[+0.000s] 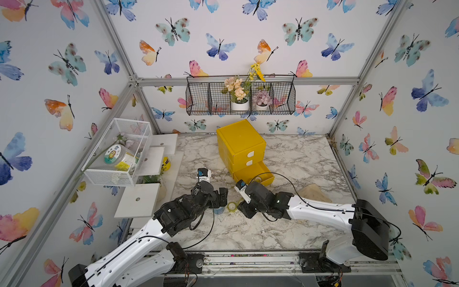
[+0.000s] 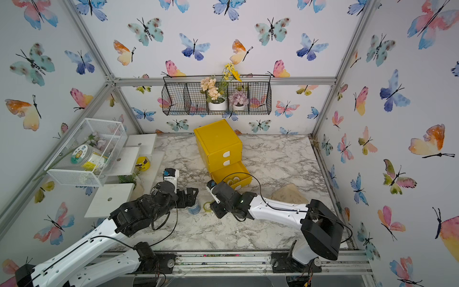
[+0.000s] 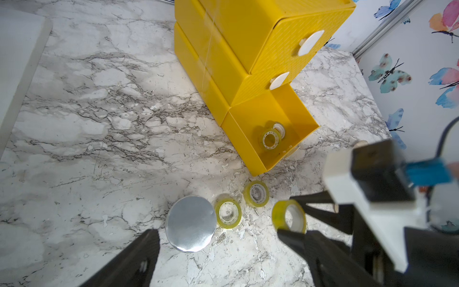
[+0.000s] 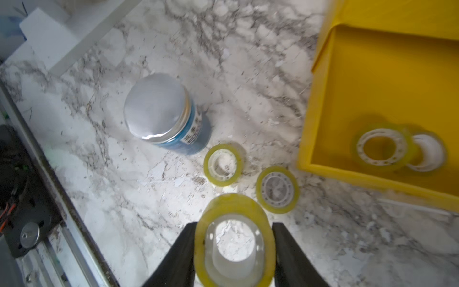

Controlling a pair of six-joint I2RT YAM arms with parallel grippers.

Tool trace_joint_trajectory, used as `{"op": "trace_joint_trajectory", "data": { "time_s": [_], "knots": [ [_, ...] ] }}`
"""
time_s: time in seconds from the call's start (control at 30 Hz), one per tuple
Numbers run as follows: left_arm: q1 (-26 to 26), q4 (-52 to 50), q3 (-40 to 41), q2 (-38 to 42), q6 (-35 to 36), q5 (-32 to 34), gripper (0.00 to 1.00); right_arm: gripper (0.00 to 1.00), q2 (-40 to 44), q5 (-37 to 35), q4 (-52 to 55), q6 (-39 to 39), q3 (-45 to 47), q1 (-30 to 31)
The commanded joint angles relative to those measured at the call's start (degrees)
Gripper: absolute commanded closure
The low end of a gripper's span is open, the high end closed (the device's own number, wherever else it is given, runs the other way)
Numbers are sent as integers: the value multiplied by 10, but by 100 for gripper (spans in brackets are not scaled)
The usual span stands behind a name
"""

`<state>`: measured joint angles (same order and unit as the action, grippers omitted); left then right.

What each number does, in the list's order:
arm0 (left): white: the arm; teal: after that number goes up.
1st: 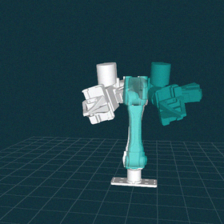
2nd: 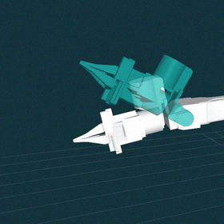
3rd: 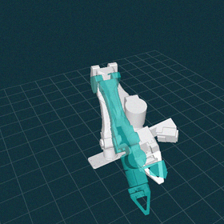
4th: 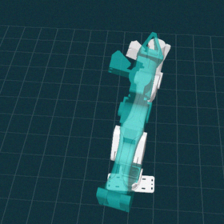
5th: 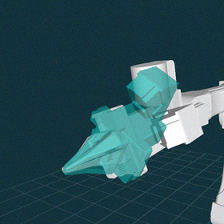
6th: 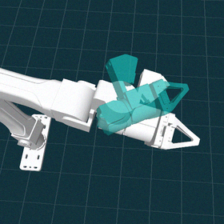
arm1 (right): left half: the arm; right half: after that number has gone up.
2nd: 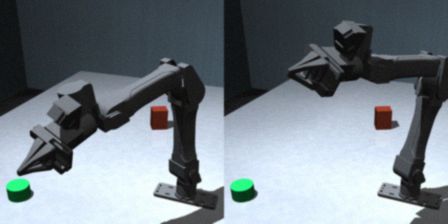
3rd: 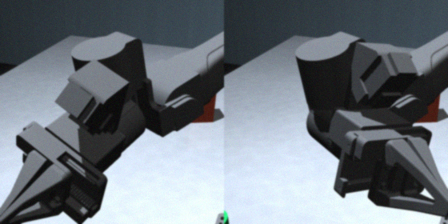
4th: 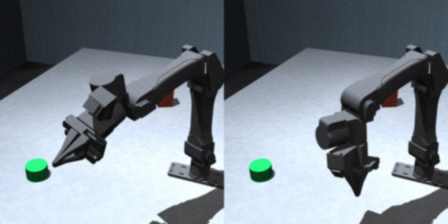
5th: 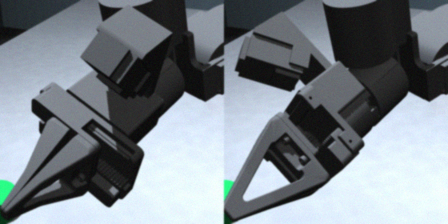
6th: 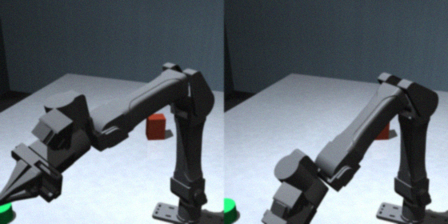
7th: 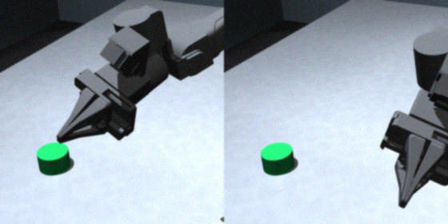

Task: Place the transparent tape into the drawer according to color
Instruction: Pick up the tape at the center of the board, then place the tape in the drawer.

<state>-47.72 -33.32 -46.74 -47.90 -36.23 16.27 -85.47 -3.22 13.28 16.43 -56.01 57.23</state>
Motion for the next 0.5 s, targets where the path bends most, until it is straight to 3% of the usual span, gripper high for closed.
{"op": "trace_joint_trajectory", "data": {
  "time_s": [0.0,0.2,0.47],
  "knots": [
    [1,9,7,1,-7,10,4,60,15,-36,-5,-7,-23,-48],
    [2,9,15,-1,-8,7,4,60,-29,-41,-58,4,-48,-140],
    [2,16,29,-3,-7,-5,4,60,-138,-53,-66,16,-91,-179]
  ]
}}
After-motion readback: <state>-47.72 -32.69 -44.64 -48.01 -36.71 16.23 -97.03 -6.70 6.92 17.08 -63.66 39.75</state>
